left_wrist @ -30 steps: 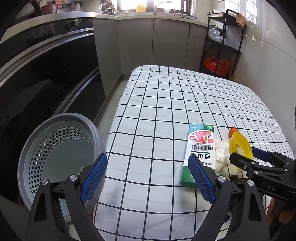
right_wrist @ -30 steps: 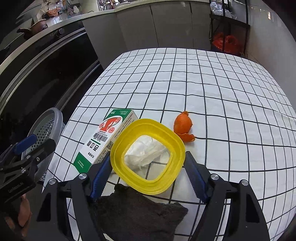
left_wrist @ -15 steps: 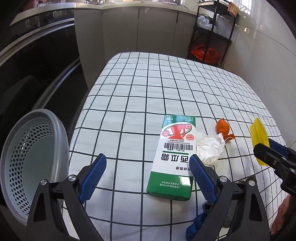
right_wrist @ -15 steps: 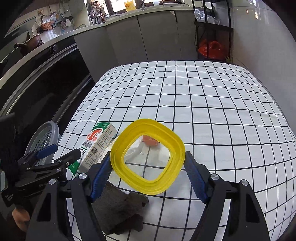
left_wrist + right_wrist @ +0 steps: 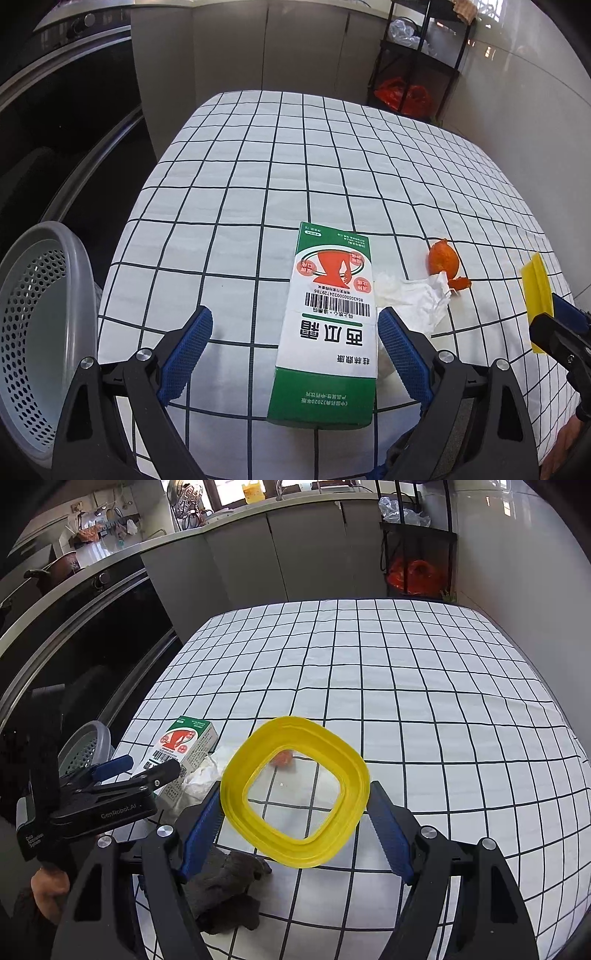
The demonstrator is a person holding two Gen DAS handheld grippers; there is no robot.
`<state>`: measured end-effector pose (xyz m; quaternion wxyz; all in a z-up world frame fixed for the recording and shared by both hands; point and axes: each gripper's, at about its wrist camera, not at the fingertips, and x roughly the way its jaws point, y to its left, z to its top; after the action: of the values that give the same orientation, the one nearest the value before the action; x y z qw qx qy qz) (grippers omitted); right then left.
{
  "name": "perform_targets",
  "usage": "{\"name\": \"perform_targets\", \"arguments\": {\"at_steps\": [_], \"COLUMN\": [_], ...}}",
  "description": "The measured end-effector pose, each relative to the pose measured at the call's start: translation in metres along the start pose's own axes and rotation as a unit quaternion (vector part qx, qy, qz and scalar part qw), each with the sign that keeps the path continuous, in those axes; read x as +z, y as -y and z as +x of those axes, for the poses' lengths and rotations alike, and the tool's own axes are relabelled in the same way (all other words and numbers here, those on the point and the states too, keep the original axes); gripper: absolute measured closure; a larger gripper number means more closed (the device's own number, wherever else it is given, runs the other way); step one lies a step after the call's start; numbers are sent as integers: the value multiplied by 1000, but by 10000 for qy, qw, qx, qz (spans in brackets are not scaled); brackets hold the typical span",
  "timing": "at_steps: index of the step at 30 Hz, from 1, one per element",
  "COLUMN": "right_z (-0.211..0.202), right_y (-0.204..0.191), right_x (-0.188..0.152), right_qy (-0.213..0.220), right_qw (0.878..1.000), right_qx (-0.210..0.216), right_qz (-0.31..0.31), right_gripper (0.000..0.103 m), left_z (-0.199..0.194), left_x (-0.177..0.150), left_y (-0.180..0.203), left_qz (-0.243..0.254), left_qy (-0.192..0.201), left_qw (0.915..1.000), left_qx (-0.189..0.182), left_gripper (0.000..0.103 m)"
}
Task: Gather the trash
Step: 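Reach the right tool to the yellow plastic lid and close on its rim, then grasp the green-and-white carton with the left tool while the right tool holds the lid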
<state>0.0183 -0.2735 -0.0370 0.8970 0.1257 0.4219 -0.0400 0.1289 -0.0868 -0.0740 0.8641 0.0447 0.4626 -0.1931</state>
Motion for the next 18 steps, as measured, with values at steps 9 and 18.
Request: {"name": "perform_targets", "arguments": {"at_steps": [9,18], "right_z": [2,2], "right_y": [-2,0], "right_x": [0,1], "right_qy": [-33,-35], "right_qw": [10000,10000], "right_qx": [27,38], "right_qz": [-3,0], "right_gripper": [29,29], "left_z": [12,16], "left_x": [0,-2], "left_y": [-3,-5], "left_qz": [-106,-161], "left_qy": [-197,-278], "left_qw": [9995,9987], "left_qx": [-206,-405], "left_gripper": [14,48]}}
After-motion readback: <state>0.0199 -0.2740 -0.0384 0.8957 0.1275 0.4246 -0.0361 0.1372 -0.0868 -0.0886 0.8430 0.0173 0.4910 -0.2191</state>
